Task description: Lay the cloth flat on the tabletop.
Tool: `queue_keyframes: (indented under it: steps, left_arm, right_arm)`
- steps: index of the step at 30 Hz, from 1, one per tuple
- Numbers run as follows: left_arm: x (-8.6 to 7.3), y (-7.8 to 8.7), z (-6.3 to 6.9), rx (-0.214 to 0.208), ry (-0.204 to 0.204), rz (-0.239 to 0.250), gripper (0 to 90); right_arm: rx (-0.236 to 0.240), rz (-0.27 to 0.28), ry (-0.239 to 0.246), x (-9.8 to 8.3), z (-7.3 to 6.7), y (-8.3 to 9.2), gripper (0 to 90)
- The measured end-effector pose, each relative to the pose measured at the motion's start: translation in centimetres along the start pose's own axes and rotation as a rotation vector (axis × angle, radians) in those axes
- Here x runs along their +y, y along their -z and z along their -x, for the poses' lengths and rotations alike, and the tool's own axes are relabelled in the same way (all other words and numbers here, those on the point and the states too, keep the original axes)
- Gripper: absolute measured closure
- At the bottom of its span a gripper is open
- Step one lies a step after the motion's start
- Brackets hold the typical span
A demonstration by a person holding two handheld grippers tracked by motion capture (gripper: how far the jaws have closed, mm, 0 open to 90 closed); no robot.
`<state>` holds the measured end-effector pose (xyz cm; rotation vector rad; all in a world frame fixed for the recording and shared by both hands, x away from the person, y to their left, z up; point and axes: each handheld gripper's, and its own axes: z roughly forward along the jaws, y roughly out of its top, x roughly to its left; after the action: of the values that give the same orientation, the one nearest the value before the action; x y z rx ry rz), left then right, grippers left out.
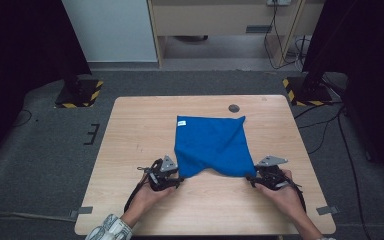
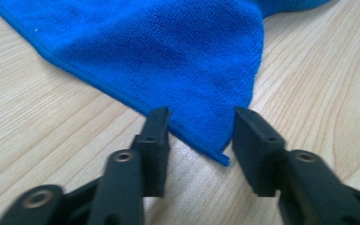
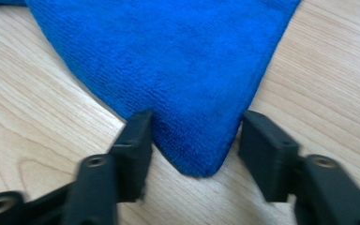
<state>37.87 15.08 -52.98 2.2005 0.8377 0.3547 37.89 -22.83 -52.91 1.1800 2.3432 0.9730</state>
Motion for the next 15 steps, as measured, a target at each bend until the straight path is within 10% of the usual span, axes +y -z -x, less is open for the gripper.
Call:
queue_keyframes:
  steps: [8, 15]
  left_arm:
    - [0.3, -0.1, -0.2, -0.022, -0.006, -0.008, 85.8]
    - [0.9, 1.6, 0.5, -0.071, 0.007, 0.012, 88.5]
  right_arm:
    - [0.01, -0.004, 0.004, 0.2, 0.0, 0.0, 81.2]
    - [0.017, -0.034, -0.013, 0.1, 0.1, 1.3, 85.9]
